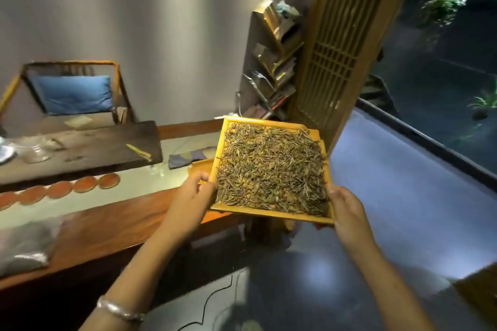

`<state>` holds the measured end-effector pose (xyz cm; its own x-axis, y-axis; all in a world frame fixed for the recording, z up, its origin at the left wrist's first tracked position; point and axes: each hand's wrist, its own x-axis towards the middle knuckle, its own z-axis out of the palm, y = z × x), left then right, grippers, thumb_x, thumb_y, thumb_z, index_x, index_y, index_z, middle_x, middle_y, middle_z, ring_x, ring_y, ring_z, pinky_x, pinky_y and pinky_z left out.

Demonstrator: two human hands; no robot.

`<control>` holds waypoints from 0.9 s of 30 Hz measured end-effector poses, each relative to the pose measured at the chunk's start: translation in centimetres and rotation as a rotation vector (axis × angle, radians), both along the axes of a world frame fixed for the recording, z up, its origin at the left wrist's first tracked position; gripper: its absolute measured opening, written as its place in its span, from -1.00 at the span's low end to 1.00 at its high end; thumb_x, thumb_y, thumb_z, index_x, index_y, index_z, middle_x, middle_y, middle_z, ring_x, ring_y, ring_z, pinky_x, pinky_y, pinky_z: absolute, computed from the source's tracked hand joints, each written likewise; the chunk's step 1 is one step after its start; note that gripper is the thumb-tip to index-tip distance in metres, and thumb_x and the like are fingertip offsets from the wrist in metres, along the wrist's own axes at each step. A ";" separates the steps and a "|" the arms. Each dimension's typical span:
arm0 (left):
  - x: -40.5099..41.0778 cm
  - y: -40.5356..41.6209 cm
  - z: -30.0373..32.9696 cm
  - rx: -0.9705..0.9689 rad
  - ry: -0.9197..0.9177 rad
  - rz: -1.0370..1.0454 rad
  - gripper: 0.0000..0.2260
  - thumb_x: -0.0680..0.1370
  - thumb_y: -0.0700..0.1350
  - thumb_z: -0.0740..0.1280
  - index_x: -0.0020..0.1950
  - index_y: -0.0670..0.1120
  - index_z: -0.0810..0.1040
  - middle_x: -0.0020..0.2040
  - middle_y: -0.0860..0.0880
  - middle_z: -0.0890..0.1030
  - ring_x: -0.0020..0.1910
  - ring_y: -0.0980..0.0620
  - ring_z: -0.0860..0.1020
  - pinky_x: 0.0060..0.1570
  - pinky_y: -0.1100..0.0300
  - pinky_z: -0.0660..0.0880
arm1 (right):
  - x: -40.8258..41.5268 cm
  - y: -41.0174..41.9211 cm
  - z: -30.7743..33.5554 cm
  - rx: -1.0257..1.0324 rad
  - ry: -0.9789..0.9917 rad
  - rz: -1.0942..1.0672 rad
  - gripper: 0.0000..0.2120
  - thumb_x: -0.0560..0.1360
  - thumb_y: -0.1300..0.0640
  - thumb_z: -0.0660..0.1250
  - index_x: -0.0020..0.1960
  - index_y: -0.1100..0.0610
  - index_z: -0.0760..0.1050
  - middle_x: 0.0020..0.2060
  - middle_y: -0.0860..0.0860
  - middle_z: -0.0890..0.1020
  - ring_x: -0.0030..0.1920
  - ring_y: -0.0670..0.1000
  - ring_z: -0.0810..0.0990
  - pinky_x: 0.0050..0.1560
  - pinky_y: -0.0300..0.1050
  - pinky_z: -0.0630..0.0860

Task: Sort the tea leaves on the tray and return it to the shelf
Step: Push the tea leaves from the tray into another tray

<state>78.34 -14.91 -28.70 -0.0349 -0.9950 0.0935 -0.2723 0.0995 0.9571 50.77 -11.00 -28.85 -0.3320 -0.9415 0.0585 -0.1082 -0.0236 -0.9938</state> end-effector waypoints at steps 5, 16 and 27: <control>2.1 -5.6 -2.1 0.044 -0.010 0.195 -0.89 0.57 -0.09 0.22 -0.14 -0.03 0.47 -0.38 0.09 0.51 -0.45 0.25 0.44 -0.37 0.18 0.34 | 1.7 -10.7 -1.5 -0.050 0.139 0.179 -0.77 0.62 0.23 0.12 -0.07 0.26 0.51 -0.26 0.03 0.58 -0.34 -0.31 0.54 -0.29 -0.43 0.45; 4.7 -13.4 -7.8 0.226 0.024 0.331 -0.89 0.40 -0.05 0.19 -0.17 -0.04 0.46 -0.29 0.06 0.55 -0.31 0.13 0.49 -0.22 0.06 0.36 | 3.6 -25.5 -7.2 0.045 0.250 0.513 -0.79 0.63 0.14 0.11 -0.06 0.08 0.51 -0.19 0.00 0.62 -0.17 -0.18 0.57 -0.14 -0.35 0.47; 7.3 -18.4 -13.8 0.415 0.087 0.188 -0.94 0.43 -0.15 0.25 -0.13 -0.11 0.43 -0.41 0.08 0.49 -0.53 0.27 0.42 -0.46 0.48 0.34 | 4.8 -29.8 -14.7 0.235 0.293 0.557 -0.72 0.52 -0.15 0.05 0.08 -0.10 0.45 -0.09 -0.24 0.60 -0.08 -0.33 0.53 -0.17 -0.42 0.46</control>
